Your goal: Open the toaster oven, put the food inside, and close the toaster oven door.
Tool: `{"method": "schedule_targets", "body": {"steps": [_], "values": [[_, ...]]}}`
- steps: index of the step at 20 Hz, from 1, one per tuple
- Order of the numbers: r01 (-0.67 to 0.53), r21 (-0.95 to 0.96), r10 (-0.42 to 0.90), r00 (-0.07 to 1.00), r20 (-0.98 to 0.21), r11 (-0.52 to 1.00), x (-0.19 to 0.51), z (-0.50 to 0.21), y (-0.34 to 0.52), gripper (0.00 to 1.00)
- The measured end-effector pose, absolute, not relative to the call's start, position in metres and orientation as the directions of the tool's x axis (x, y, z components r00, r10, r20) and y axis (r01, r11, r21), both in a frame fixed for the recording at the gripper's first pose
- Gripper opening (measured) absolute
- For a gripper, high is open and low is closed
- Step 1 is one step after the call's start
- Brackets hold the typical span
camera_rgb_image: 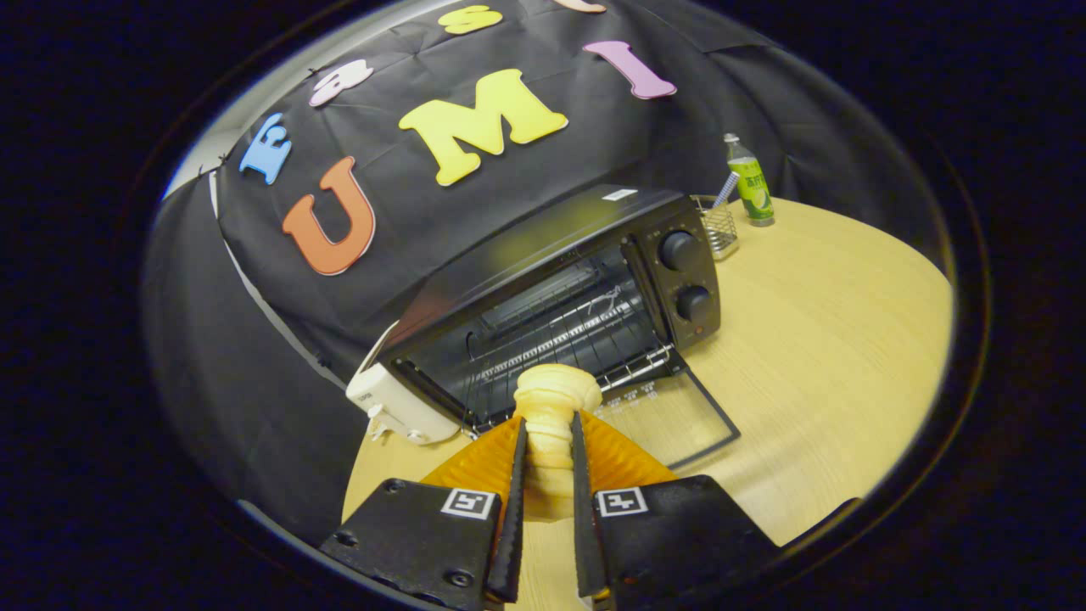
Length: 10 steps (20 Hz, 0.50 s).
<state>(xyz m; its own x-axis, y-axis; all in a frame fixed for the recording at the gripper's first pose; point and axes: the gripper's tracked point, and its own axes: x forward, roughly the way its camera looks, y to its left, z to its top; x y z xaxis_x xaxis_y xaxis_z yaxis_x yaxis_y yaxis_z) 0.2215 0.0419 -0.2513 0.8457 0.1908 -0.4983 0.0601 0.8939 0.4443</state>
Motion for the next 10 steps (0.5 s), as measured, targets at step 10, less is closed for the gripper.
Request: {"method": "schedule_targets", "body": {"steps": [10], "values": [[0.214, 0.508, 0.068, 0.875, -0.48, 0.834, 0.339, -0.286, 0.036, 0.3]]}}
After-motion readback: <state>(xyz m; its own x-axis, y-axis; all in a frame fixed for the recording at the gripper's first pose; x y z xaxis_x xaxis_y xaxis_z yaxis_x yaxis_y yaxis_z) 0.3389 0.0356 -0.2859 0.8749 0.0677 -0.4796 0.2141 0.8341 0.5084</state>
